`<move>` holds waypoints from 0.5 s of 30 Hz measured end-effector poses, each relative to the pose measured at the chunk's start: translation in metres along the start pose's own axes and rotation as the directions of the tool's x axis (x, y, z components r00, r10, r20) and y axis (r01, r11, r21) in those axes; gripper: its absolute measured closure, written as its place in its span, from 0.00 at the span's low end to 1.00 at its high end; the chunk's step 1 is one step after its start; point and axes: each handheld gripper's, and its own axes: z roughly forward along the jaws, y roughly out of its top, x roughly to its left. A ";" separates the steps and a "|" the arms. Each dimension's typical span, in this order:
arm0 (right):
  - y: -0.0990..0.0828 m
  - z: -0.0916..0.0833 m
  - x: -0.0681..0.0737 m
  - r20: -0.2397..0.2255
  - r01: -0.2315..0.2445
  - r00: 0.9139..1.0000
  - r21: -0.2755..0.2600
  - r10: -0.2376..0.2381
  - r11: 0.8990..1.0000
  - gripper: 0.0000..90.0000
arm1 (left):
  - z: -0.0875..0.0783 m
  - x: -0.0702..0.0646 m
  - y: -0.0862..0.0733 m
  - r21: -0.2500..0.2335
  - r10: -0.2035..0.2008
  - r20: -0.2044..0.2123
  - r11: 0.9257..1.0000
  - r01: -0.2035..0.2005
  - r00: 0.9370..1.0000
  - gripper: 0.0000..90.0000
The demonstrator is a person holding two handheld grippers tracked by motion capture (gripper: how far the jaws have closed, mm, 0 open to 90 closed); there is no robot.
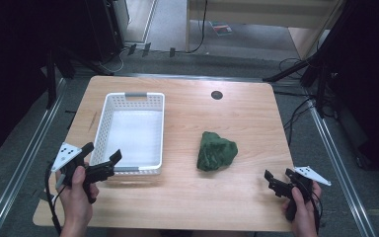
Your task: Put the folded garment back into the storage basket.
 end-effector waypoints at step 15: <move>0.000 0.000 0.000 -0.005 -0.001 1.000 -0.002 0.001 1.000 0.14 | 0.047 -0.053 0.007 0.071 0.034 0.091 0.997 -0.040 0.995 0.00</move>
